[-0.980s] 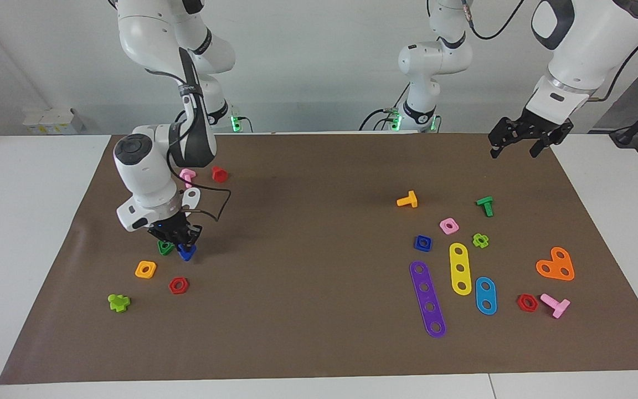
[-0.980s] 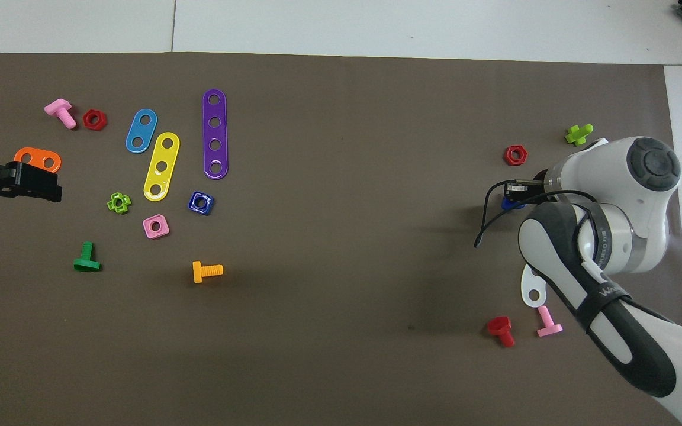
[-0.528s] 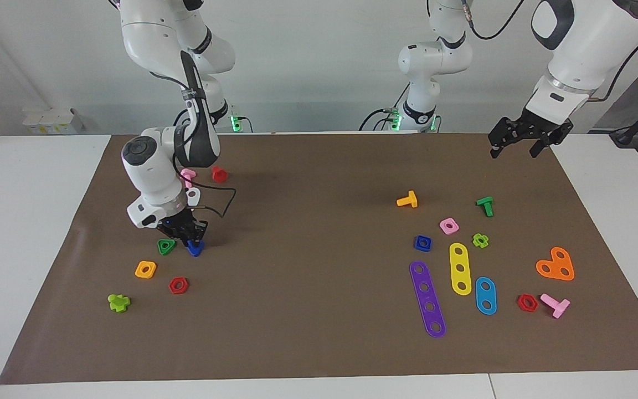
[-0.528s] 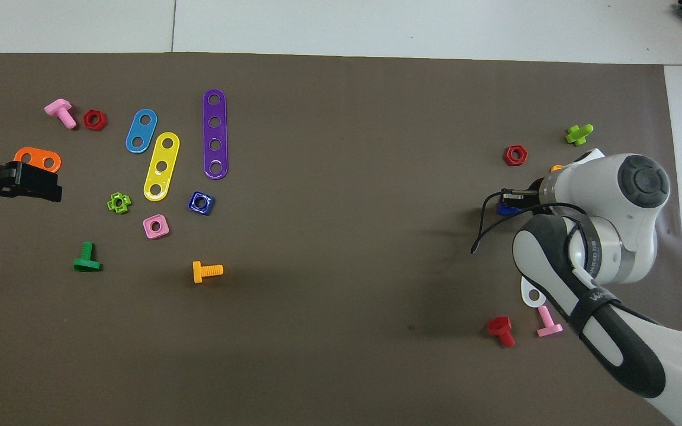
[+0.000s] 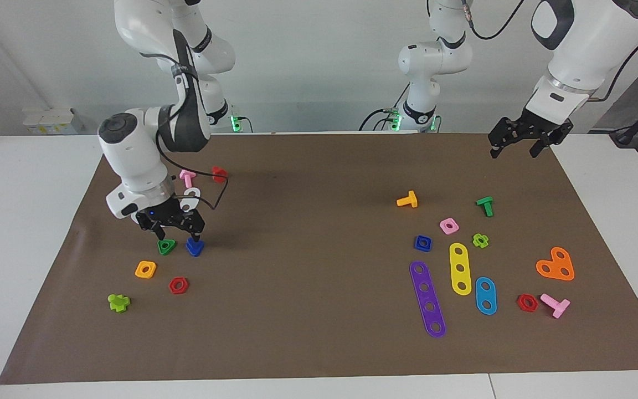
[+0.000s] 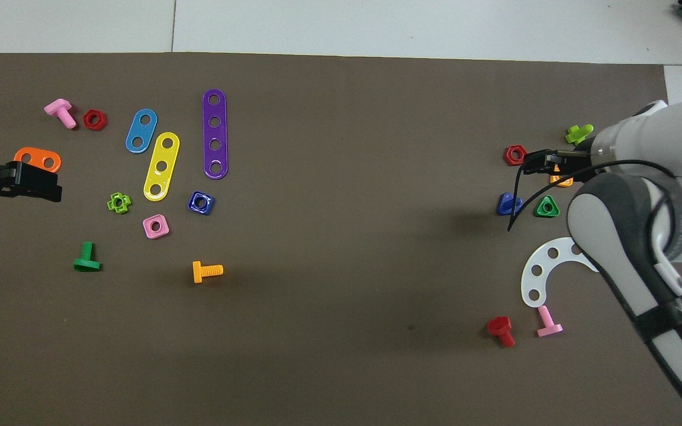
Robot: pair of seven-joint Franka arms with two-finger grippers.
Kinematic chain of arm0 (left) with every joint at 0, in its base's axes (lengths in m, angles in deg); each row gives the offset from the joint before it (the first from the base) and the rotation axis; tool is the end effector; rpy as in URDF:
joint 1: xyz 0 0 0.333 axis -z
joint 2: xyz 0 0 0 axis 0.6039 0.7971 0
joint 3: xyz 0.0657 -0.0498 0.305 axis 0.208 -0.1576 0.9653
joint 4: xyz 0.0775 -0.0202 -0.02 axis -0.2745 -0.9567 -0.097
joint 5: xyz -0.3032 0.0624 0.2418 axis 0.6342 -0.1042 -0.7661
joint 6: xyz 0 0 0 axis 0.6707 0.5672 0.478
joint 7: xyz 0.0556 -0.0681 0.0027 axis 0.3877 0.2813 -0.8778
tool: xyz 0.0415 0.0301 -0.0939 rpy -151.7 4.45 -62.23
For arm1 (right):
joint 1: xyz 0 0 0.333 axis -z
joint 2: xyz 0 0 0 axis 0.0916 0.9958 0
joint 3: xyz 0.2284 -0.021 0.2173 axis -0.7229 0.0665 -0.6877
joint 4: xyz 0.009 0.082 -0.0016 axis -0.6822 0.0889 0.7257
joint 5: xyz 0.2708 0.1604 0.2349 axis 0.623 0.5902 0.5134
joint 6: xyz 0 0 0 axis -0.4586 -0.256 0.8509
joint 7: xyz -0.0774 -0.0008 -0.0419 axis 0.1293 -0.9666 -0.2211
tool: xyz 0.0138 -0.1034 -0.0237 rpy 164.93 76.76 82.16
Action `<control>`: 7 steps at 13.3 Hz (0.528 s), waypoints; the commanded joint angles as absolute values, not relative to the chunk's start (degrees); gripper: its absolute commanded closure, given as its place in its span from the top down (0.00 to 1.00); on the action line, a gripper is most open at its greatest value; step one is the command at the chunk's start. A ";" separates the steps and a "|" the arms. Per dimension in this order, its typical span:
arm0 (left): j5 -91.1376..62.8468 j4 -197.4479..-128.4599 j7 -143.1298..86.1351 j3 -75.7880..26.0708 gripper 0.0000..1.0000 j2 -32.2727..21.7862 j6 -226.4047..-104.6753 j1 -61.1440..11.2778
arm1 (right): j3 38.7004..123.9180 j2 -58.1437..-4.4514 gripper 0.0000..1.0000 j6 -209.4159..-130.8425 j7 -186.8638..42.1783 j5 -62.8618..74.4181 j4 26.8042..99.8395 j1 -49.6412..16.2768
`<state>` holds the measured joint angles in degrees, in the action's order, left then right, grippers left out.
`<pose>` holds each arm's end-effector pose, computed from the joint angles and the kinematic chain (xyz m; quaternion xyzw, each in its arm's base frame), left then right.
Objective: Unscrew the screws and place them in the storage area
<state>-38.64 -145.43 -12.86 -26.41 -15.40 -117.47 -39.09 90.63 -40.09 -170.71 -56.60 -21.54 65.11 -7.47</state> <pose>0.5521 -0.0270 0.6136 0.9996 -0.0247 -0.0104 0.0060 0.6037 0.0048 0.4751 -0.9953 0.0776 -0.0515 0.0274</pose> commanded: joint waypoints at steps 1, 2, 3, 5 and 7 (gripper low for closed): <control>-38.67 -147.62 -12.35 -27.02 1.00 -17.33 -118.65 -40.05 | 90.62 -45.65 1.00 -159.45 -55.65 -22.08 61.36 -6.22; -38.67 -147.62 -12.35 -27.02 1.00 -17.33 -118.65 -40.05 | 90.97 -46.89 1.00 -154.27 -55.64 -22.70 58.74 -6.22; -38.67 -147.62 -12.35 -27.02 1.00 -17.33 -118.65 -39.96 | 91.06 -47.08 1.00 -148.04 -55.64 -22.88 54.80 -6.31; -38.67 -147.62 -12.35 -27.02 1.00 -17.33 -118.65 -40.05 | 90.80 -46.38 1.00 -138.97 -55.82 -24.62 47.14 -6.05; -38.67 -147.62 -12.35 -27.02 1.00 -17.33 -118.65 -39.96 | 90.71 -47.42 1.00 -137.61 -56.43 -25.52 47.71 -6.22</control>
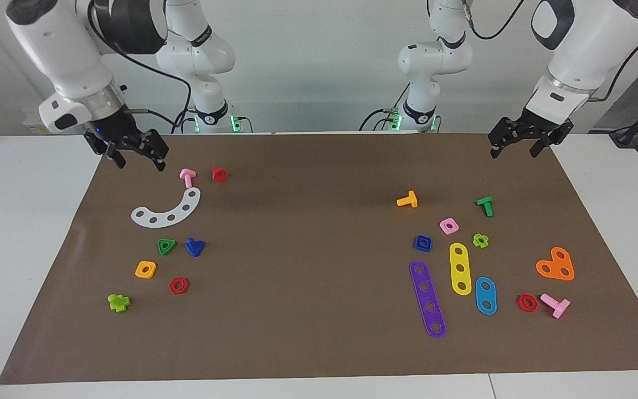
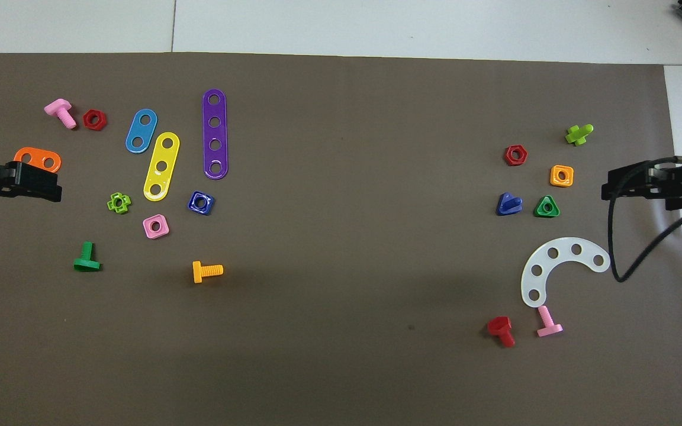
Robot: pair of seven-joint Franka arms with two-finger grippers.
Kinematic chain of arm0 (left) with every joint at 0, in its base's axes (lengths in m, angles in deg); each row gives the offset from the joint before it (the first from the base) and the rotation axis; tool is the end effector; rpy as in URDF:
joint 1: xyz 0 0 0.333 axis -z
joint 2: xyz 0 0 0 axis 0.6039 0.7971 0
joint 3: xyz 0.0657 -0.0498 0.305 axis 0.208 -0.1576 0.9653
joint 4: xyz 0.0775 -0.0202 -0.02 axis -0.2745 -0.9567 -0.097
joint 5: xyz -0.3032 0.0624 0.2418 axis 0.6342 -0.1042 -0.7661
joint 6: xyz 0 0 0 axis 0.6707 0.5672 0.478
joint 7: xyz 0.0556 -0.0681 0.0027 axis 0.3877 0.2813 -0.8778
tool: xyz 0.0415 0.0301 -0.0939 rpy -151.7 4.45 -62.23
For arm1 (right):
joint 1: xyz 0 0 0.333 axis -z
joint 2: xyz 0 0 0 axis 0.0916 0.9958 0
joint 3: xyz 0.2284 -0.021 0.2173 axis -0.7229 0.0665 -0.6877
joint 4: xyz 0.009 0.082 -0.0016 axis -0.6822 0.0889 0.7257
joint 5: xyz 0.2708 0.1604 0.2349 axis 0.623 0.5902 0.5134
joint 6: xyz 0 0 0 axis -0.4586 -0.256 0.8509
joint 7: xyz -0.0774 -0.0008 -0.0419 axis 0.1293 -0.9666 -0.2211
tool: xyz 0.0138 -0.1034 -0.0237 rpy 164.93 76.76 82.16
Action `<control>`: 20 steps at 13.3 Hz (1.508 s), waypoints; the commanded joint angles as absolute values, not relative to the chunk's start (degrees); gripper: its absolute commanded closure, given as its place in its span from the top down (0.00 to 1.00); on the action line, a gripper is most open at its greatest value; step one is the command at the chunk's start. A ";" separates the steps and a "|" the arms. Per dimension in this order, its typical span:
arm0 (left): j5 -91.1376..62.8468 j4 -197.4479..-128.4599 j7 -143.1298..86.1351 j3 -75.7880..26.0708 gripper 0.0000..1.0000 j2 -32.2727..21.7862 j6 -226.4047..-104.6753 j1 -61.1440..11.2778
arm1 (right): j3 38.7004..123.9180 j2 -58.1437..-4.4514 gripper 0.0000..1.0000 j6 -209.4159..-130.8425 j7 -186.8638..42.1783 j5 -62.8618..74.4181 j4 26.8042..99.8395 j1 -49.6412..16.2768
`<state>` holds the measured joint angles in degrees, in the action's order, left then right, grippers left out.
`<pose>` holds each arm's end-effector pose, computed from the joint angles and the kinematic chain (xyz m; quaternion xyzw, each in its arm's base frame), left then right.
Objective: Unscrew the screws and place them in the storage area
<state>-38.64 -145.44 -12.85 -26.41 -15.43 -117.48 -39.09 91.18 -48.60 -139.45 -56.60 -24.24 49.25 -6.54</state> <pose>0.5519 -0.0270 0.6138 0.9996 -0.0248 -0.0101 0.0060 0.5373 -0.0123 0.6435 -0.9969 0.0786 0.0073 0.0054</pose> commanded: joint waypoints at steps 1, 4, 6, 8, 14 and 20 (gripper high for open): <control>-38.67 -147.62 -12.35 -27.02 1.00 -17.33 -118.65 -40.05 | 90.88 -48.56 1.00 -137.70 -56.43 -25.43 49.90 -6.22; -38.67 -147.62 -12.35 -27.02 1.00 -17.33 -118.65 -39.96 | 90.80 -49.01 1.00 -139.36 -60.11 -25.86 50.89 -6.92; -38.67 -147.62 -12.35 -27.02 1.00 -17.33 -118.65 -40.05 | 90.80 -49.01 1.00 -139.55 -61.18 -25.95 50.98 -6.49; -38.67 -147.62 -12.35 -27.02 1.00 -17.33 -118.65 -40.05 | 90.80 -49.10 1.00 -139.37 -61.27 -26.04 51.15 -6.49; -38.67 -147.62 -12.35 -27.02 1.00 -17.33 -118.65 -39.96 | 90.71 -49.63 1.00 -140.60 -60.21 -25.95 52.47 -6.57; -38.67 -147.62 -12.35 -27.02 1.00 -17.33 -118.65 -40.05 | 90.71 -49.72 1.00 -140.25 -59.95 -25.51 52.56 -6.49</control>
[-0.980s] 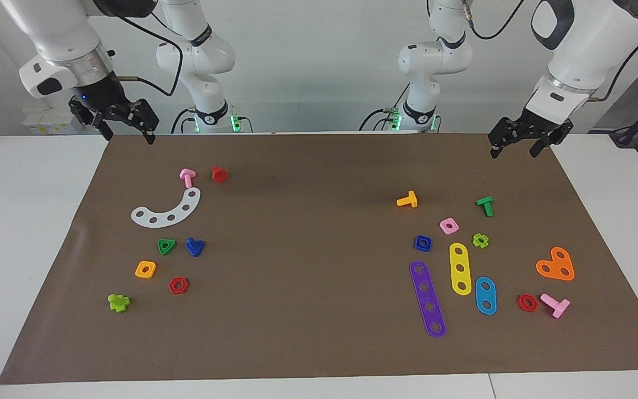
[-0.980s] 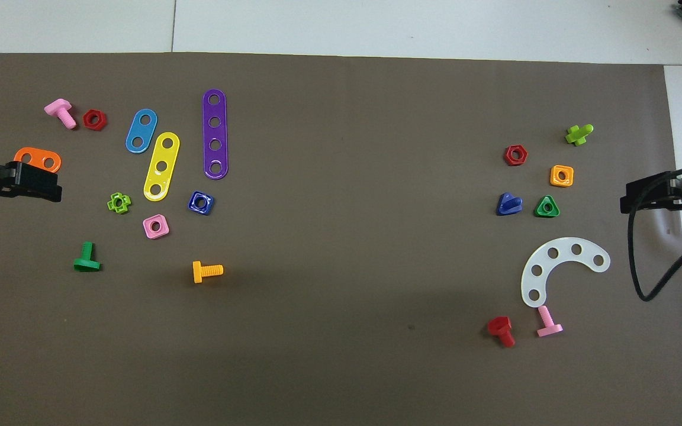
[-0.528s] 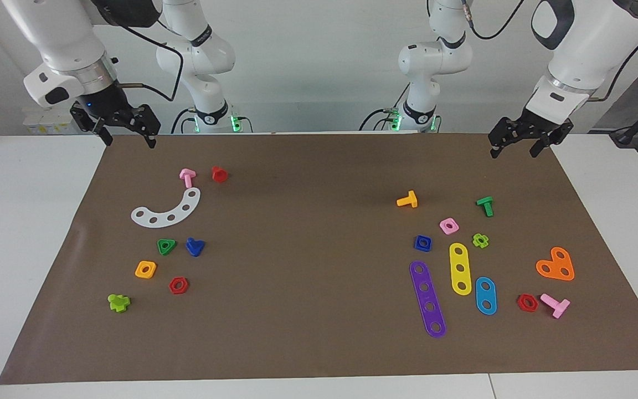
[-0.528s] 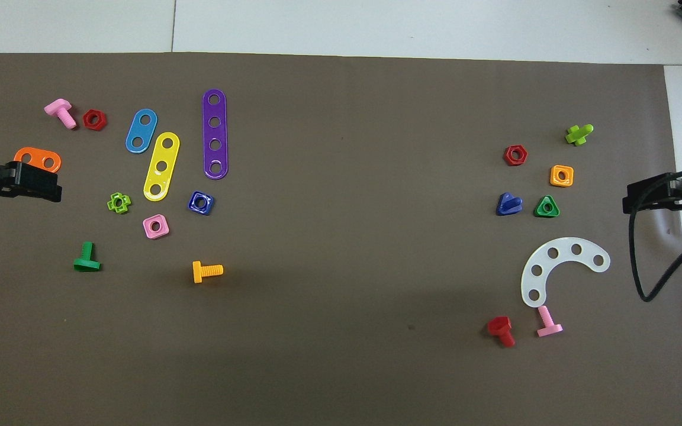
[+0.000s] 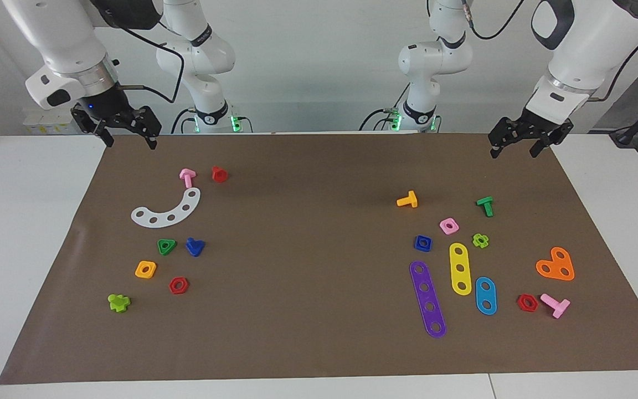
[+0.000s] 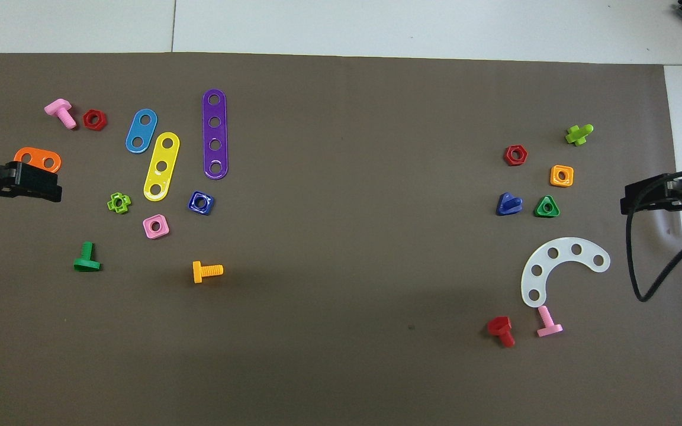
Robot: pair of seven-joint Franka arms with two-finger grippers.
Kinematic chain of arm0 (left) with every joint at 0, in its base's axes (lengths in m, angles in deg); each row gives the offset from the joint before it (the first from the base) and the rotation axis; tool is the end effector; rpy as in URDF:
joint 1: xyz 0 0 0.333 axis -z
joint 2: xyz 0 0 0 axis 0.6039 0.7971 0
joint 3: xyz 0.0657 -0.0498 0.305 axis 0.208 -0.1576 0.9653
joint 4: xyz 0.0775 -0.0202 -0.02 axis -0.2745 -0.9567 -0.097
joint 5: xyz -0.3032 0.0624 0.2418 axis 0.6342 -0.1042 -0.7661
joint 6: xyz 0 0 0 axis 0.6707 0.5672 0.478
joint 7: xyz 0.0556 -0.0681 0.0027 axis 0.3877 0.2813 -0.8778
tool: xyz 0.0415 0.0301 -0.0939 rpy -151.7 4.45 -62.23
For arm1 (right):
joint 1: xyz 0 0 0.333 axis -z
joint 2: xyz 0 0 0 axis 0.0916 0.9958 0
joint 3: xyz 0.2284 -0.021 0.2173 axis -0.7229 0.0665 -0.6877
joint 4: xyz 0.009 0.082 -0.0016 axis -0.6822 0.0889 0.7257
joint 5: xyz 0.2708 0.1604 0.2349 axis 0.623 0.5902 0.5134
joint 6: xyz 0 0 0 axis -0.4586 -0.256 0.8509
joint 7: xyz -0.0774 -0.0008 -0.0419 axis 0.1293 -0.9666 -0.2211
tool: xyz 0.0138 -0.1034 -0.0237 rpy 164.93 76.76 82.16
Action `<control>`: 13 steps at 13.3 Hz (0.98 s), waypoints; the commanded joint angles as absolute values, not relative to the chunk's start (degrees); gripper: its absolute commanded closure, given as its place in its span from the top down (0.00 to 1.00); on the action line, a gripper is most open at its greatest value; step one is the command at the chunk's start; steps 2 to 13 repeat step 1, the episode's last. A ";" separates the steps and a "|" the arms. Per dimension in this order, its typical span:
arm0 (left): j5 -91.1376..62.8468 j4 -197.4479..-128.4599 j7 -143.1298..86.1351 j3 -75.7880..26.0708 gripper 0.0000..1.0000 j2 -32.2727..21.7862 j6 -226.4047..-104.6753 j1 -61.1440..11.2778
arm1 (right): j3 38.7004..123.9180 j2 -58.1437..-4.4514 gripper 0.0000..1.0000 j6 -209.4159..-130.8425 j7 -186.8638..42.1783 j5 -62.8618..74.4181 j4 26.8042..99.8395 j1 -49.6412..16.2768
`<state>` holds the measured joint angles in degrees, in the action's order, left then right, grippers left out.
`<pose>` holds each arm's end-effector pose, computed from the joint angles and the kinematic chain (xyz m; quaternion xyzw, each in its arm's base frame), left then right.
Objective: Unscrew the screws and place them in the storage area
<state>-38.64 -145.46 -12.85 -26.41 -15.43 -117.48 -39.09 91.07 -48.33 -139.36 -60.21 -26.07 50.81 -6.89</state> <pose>0.5519 -0.0270 0.6137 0.9996 -0.0248 -0.0103 0.0060 0.5382 -0.0115 0.6282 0.9987 -0.0438 -0.0234 0.0109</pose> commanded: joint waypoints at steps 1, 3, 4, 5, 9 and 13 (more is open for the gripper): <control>-38.67 -147.62 -12.35 -27.02 1.00 -17.33 -118.65 -40.05 | 90.71 -49.72 1.00 -140.25 -59.86 -25.51 52.47 -6.49; -38.67 -147.62 -12.35 -27.02 1.00 -17.33 -118.65 -40.05 | 90.71 -49.72 1.00 -140.25 -59.86 -25.51 52.47 -6.49; -38.67 -147.62 -12.35 -27.02 1.00 -17.33 -118.65 -40.05 | 90.71 -49.72 1.00 -140.25 -59.86 -25.51 52.47 -6.49; -38.67 -147.62 -12.35 -27.02 1.00 -17.33 -118.65 -40.05 | 90.71 -49.72 1.00 -140.25 -59.86 -25.51 52.47 -6.49; -38.67 -147.62 -12.35 -27.02 1.00 -17.33 -118.65 -40.05 | 90.71 -49.72 1.00 -140.25 -59.86 -25.51 52.47 -6.49; -38.67 -147.62 -12.35 -27.02 1.00 -17.33 -118.65 -40.05 | 90.71 -49.72 1.00 -140.25 -59.86 -25.51 52.47 -6.49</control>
